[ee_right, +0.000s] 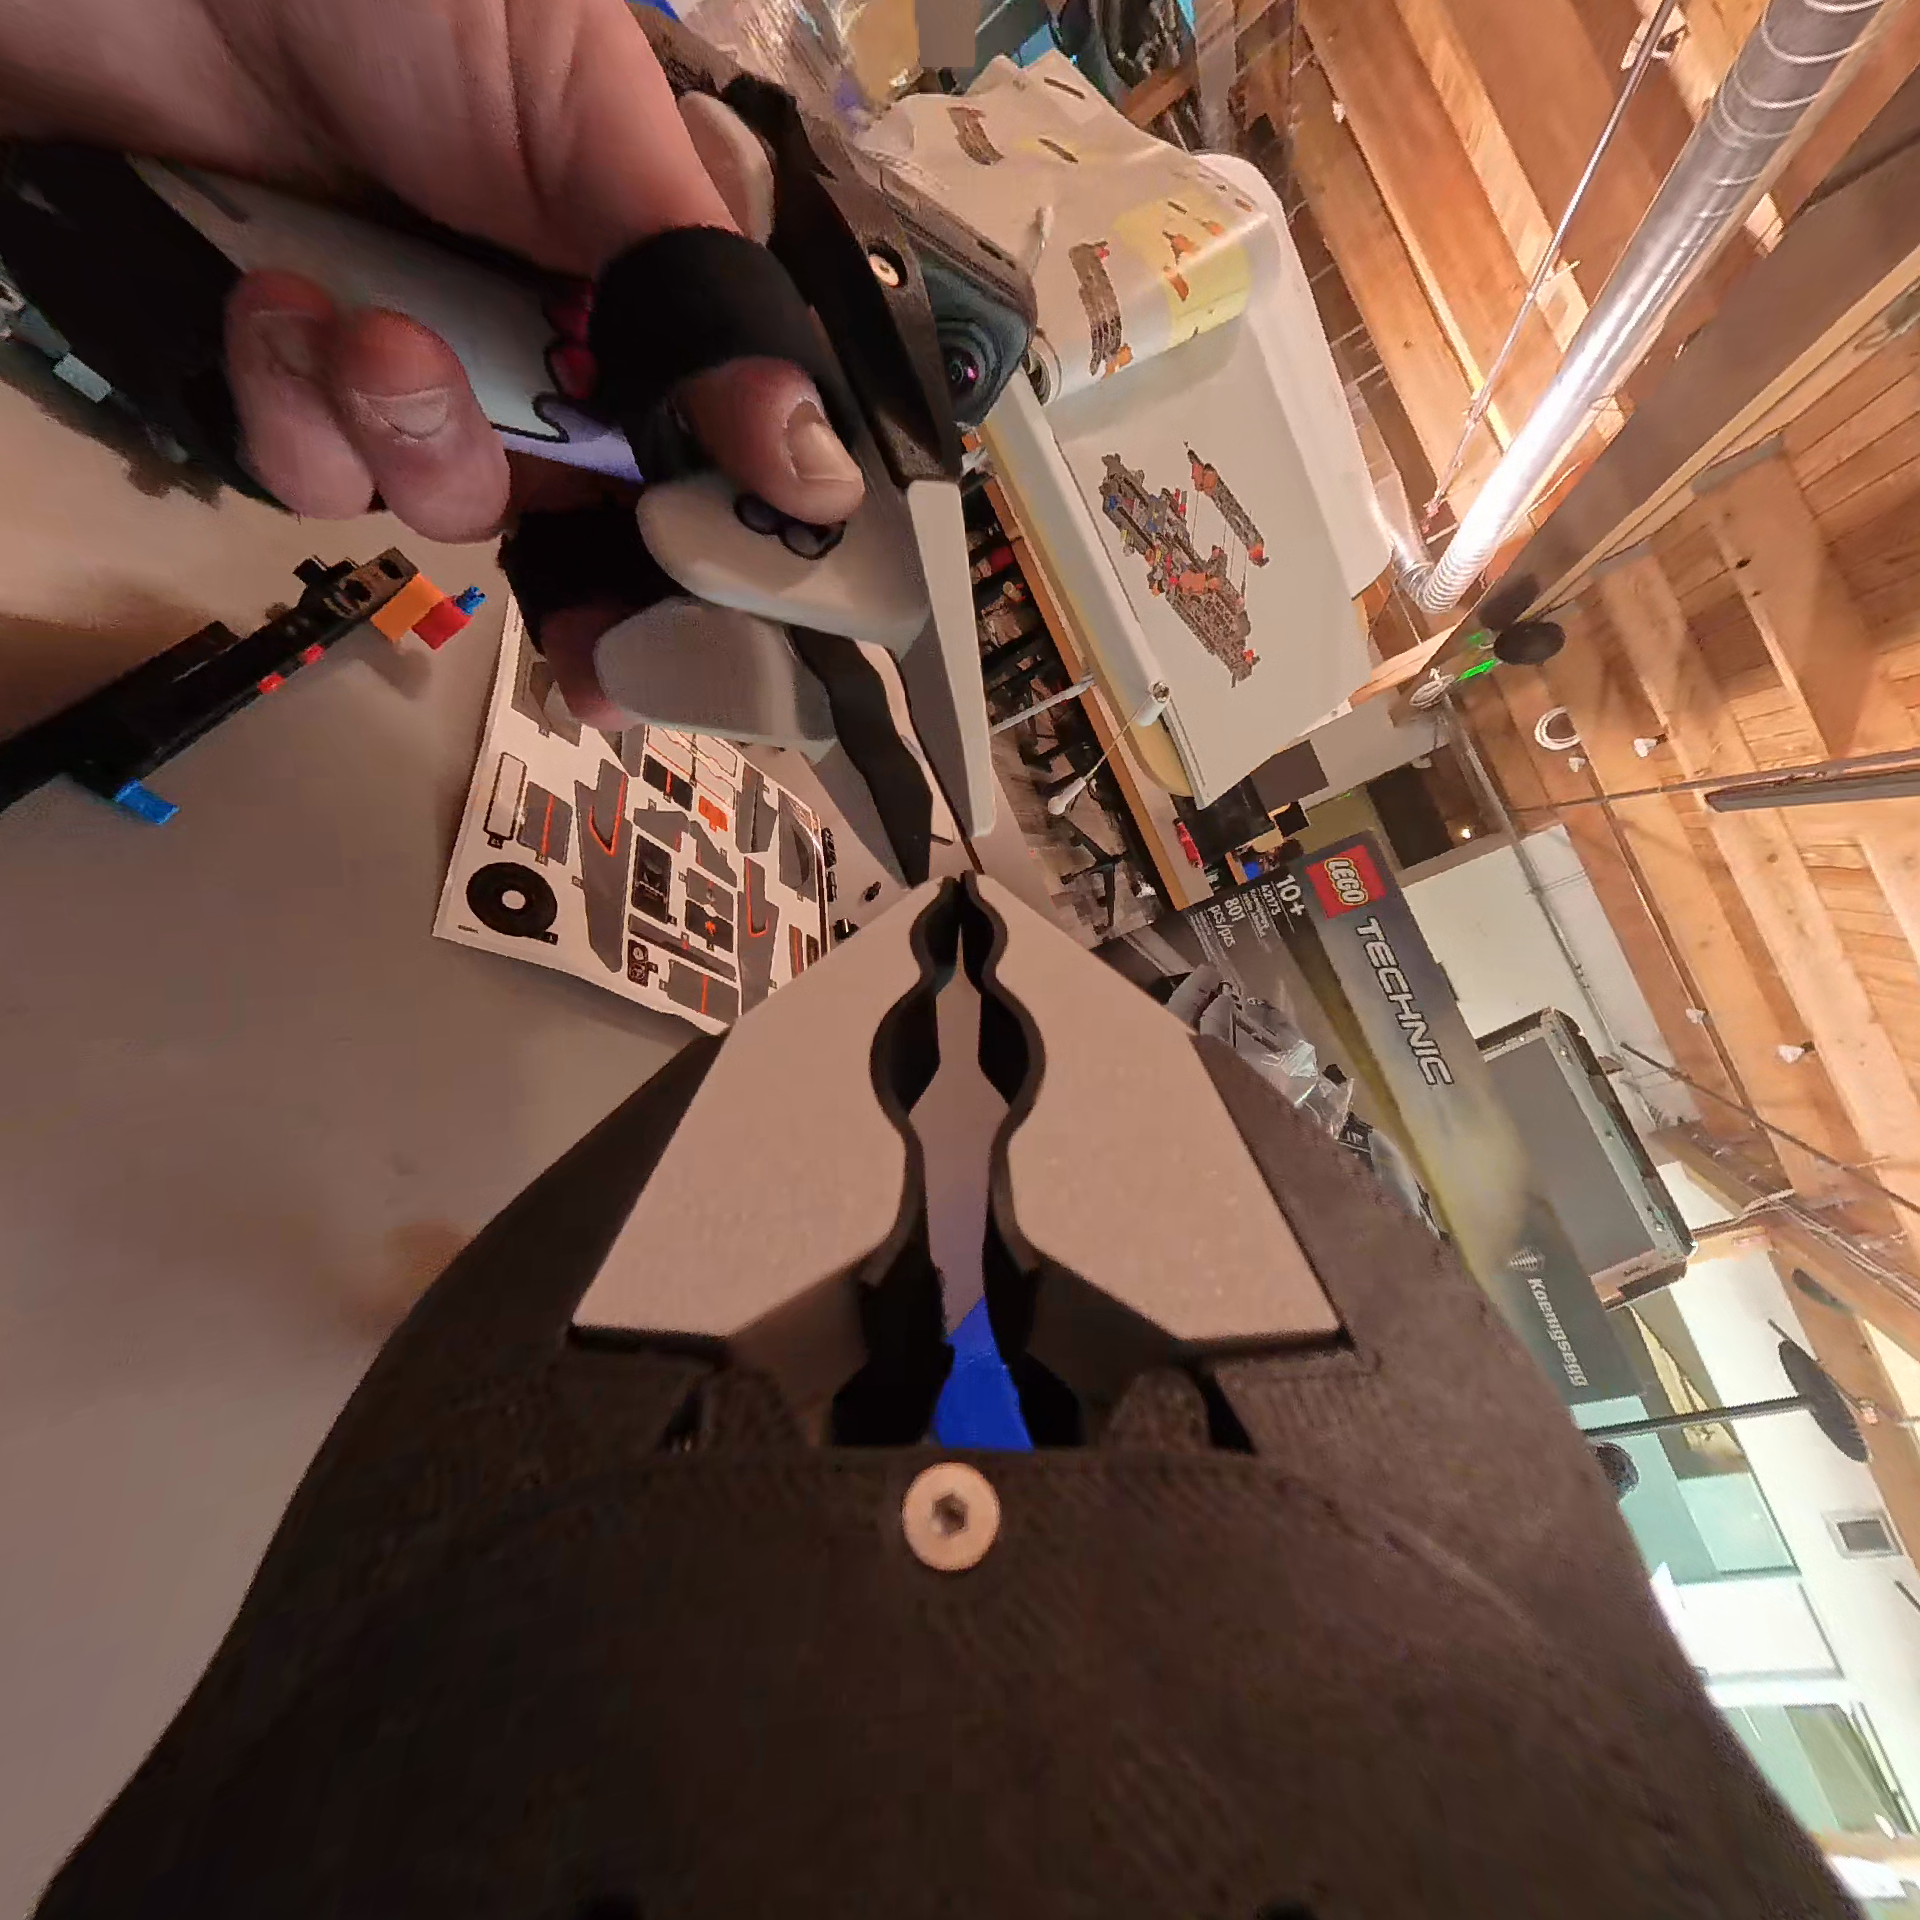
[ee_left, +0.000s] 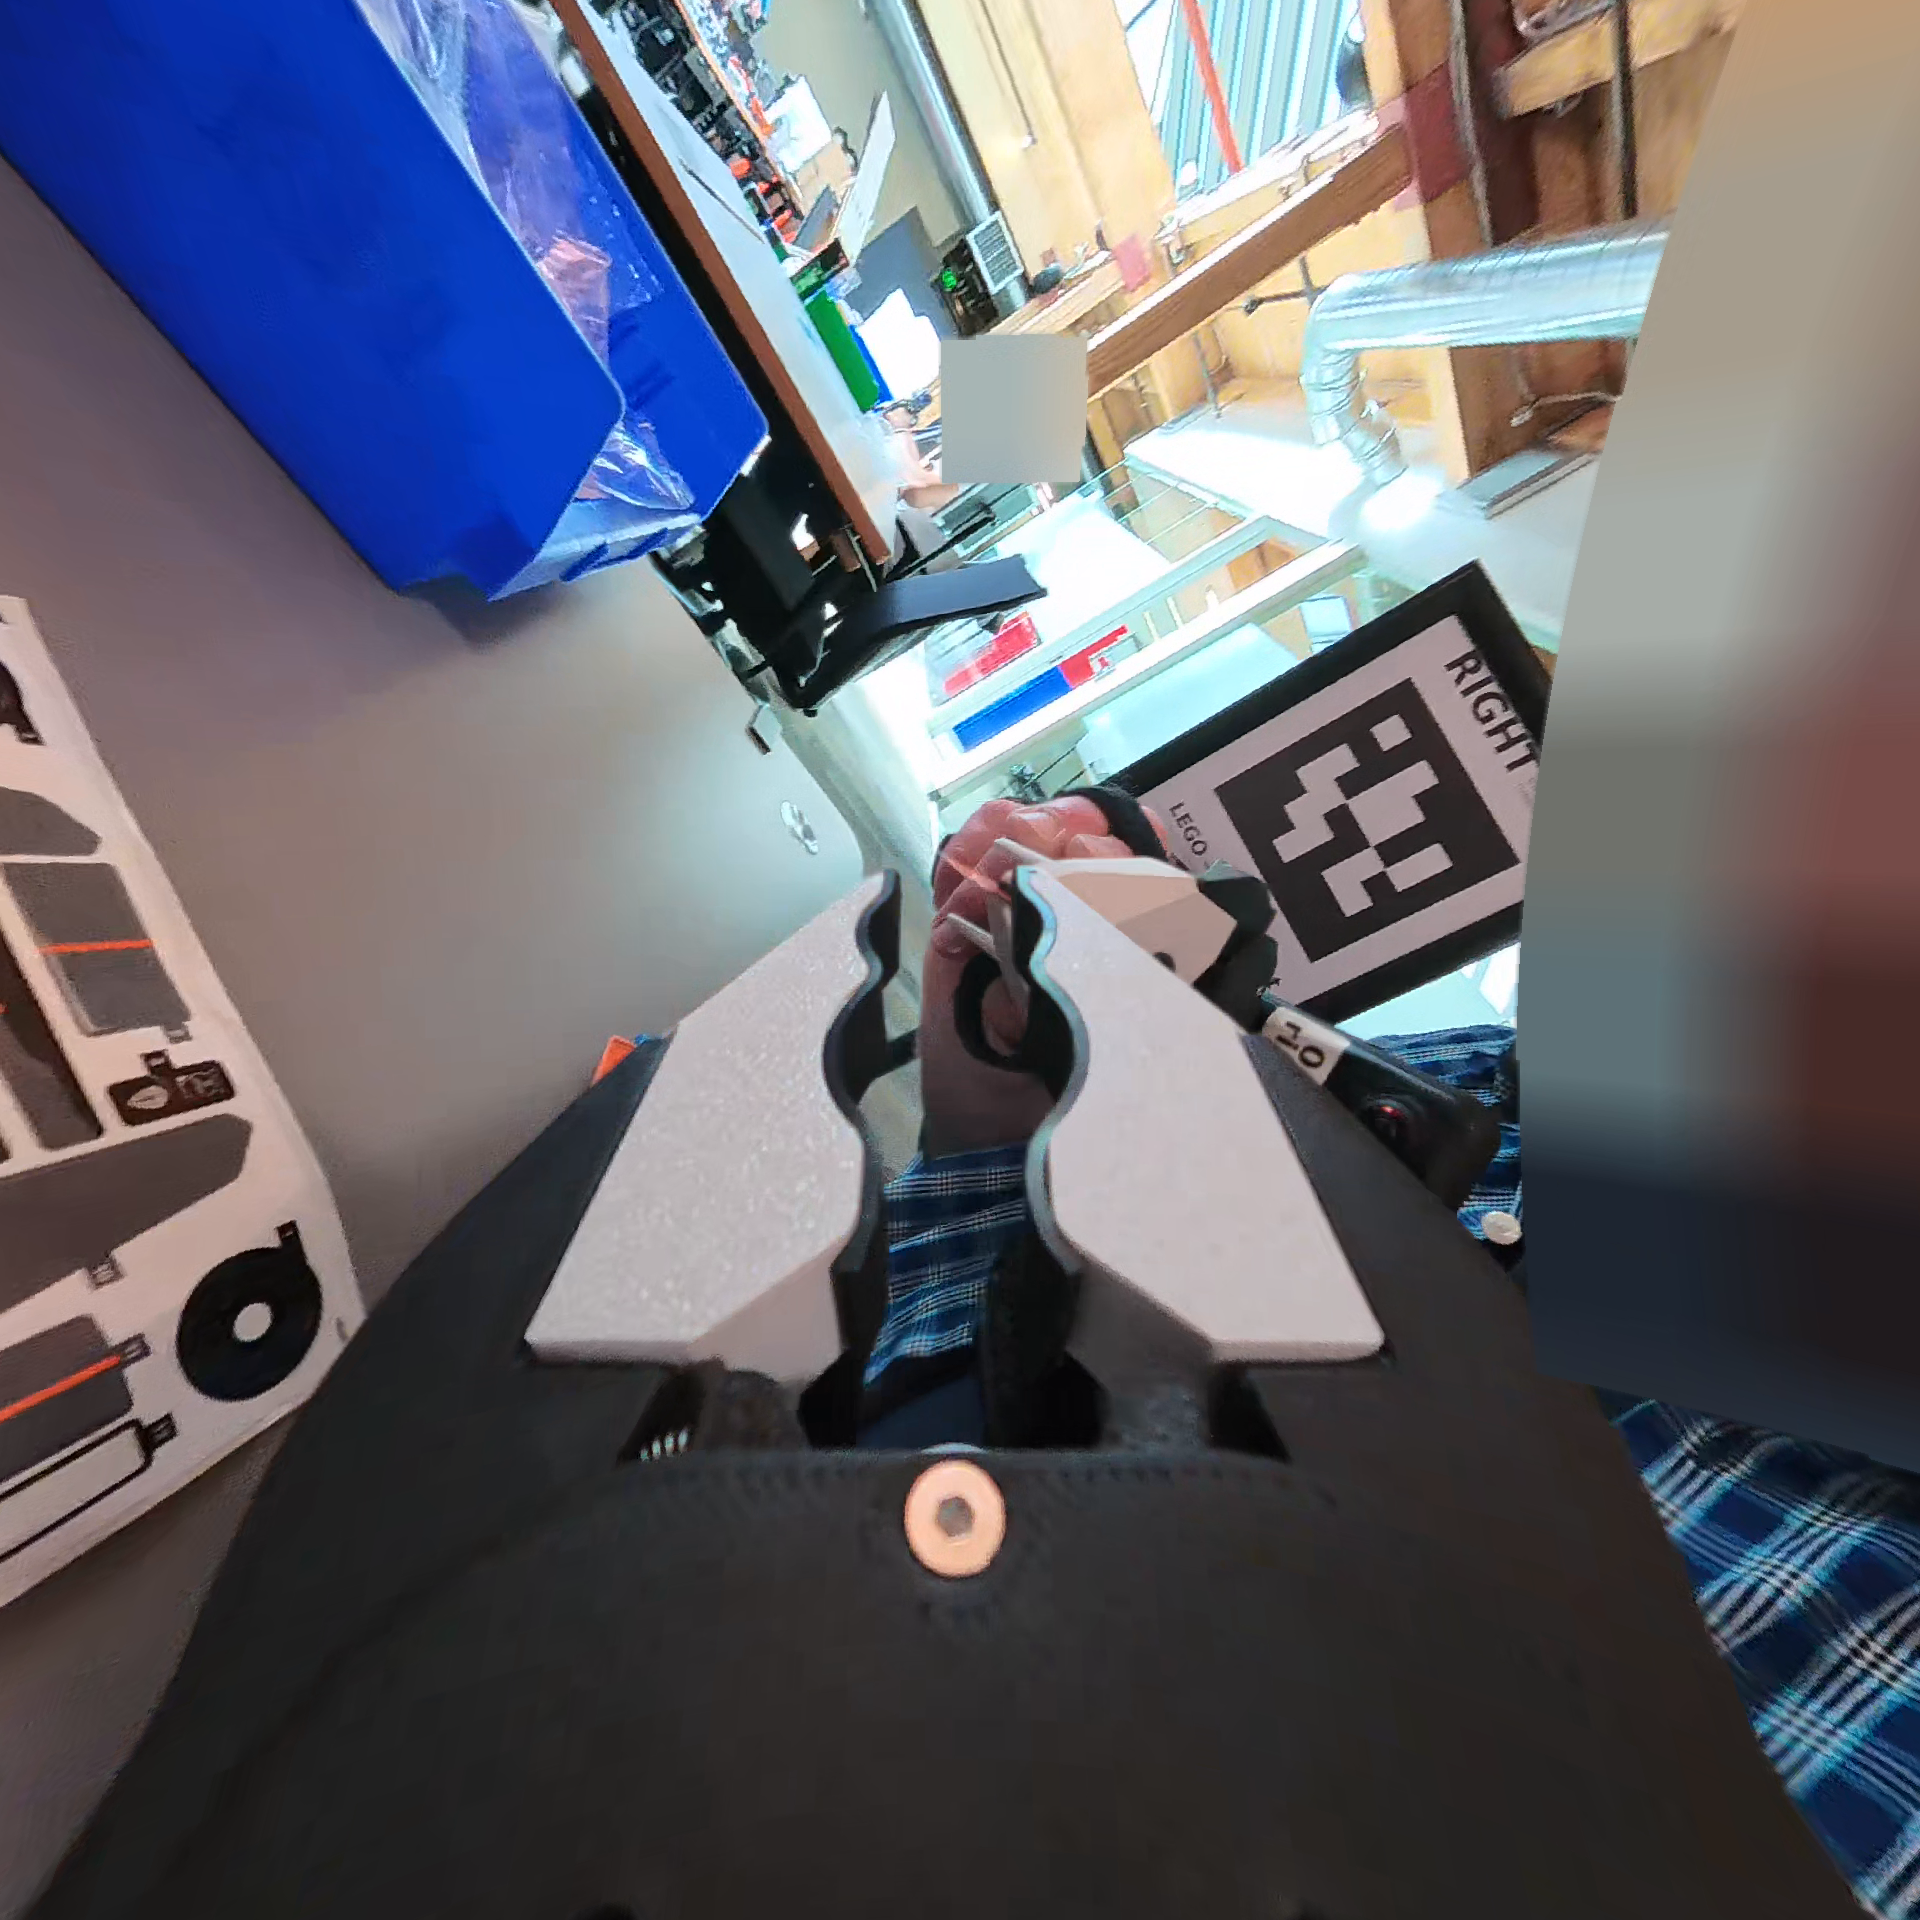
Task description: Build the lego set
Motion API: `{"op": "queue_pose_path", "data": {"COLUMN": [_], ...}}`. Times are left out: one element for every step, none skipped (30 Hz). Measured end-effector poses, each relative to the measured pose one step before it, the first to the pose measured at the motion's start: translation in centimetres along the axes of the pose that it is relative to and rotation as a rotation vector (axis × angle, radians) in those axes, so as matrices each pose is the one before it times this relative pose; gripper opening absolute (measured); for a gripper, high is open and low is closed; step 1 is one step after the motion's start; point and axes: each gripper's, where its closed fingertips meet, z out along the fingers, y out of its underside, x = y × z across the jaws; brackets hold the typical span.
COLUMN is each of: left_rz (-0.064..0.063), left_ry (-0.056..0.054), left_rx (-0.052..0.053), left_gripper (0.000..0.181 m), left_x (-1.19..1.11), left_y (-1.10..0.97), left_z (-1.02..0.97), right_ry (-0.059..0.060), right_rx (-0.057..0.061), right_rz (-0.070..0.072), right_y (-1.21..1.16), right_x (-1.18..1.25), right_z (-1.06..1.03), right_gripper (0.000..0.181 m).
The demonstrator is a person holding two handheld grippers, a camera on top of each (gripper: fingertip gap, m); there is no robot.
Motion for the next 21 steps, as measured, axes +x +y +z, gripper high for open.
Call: {"op": "queue_pose_path", "data": {"left_rz": [0.0011,0.0022,-0.0052,0.0008,0.0060,0.0061,0.0067,0.0112,0.0141,0.0241,0.0307,0.0359,0.0544,0.0441,0.0317,0.0502,0.0579,0.0470,0.0398,0.0422,0.0424], "left_ry": [0.0039,0.0041,0.0073,0.0060,0.0019,0.0009,0.0004,-0.0018,-0.0110,-0.0146,-0.0089,-0.0245,-0.0308,-0.0003,0.0149,-0.0046,-0.0124,-0.0023,-0.0048,-0.0042,-0.0065], "left_rx": [-0.0010,-0.0053,0.0049,0.0044,-0.0051,0.0014,-0.0016,-0.0061,-0.0119,-0.0113,-0.0014,-0.0248,-0.0301,-0.0355,-0.0331,-0.0152,-0.0307,-0.0324,-0.0226,-0.0256,-0.0427], "left_gripper": [0.016,0.013,0.011,0.005,0.000,0.000,0.000,0.000,0.000,0.000,0.000,0.000,0.000,0.000,0.000,0.000,0.000,0.000,0.000,0.000,0.000], "left_x": [0.029,0.034,0.060,0.055,0.001,-0.002,0.048,0.020,-0.098,-0.094,0.052,-0.170,-0.217,0.212,0.429,0.280,0.205,0.338,0.289,0.268,0.192], "left_y": [0.073,0.110,-0.057,-0.084,0.006,-0.091,-0.060,-0.013,0.022,0.000,-0.193,0.021,0.040,0.098,0.067,-0.169,0.034,0.025,-0.112,-0.013,0.273], "left_z": [0.157,0.157,0.108,0.037,0.031,-0.014,0.022,0.022,-0.022,-0.031,-0.082,-0.115,-0.140,-0.047,0.000,-0.014,0.031,0.061,0.072,0.087,0.153], "right_ry": [0.0003,0.0009,-0.0031,-0.0024,-0.0015,-0.0054,-0.0049,-0.0075,-0.0091,-0.0218,-0.0356,-0.0474,-0.0545,-0.0664,-0.0650,-0.0579,-0.0499,-0.0389,-0.0294,-0.0309,-0.0293], "right_rx": [0.0019,-0.0002,0.0038,0.0026,-0.0033,-0.0008,0.0008,-0.0014,-0.0047,-0.0033,0.0096,0.0274,0.0416,0.0449,0.0410,0.0426,0.0260,0.0022,0.0061,0.0056,0.0003], "right_rz": [-0.0021,-0.0061,-0.0051,0.0010,0.0004,0.0020,0.0099,0.0121,0.0080,0.0057,0.0194,0.0563,0.1005,0.1331,0.1429,0.1201,0.0856,0.0591,0.0319,0.0273,0.0287], "right_y": [-0.010,0.025,-0.038,-0.006,0.112,0.097,0.068,0.098,0.115,0.088,-0.055,-0.234,-0.330,-0.349,-0.345,-0.483,-0.304,-0.051,-0.105,-0.095,0.013], "right_x": [-0.016,-0.009,-0.060,-0.024,-0.014,-0.080,-0.049,-0.051,-0.069,-0.227,-0.289,-0.197,0.065,0.258,0.494,0.555,0.424,0.316,0.145,-0.029,-0.059], "right_z": [0.031,0.037,0.005,-0.002,0.025,0.033,0.039,0.026,0.036,-0.003,-0.106,-0.225,-0.302,-0.334,-0.335,-0.388,-0.277,-0.091,0.021,0.158,0.253], "right_gripper": [0.000,0.000,0.000,0.000,0.000,0.000,0.000,0.000,0.002,0.008,0.017,0.018,0.018,0.018,0.018,0.014,0.011,0.011,0.010,0.010,0.011]}}
